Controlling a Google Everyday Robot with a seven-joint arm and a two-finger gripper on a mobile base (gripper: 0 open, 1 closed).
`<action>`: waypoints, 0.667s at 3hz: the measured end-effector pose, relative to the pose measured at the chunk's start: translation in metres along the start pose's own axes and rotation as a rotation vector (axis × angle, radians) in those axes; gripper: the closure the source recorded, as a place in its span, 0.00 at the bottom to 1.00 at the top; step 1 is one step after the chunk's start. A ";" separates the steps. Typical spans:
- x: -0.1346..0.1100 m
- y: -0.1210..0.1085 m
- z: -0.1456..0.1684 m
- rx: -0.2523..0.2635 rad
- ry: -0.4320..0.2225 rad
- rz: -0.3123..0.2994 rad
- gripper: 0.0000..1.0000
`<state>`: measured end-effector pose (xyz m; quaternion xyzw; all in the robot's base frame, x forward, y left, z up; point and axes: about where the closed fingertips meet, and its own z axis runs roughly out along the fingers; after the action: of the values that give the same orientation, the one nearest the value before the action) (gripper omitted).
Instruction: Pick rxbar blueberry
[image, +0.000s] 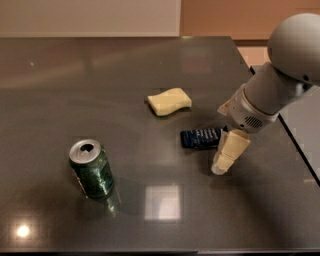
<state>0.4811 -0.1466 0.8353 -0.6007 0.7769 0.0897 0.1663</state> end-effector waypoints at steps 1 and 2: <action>-0.001 -0.004 0.010 -0.019 0.005 0.003 0.00; -0.003 -0.008 0.017 -0.036 0.008 0.004 0.18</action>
Offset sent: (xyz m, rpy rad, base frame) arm 0.0192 0.0081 -0.0220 0.0048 0.0593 0.0123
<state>0.4923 -0.1403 0.8208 -0.6023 0.7770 0.1018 0.1521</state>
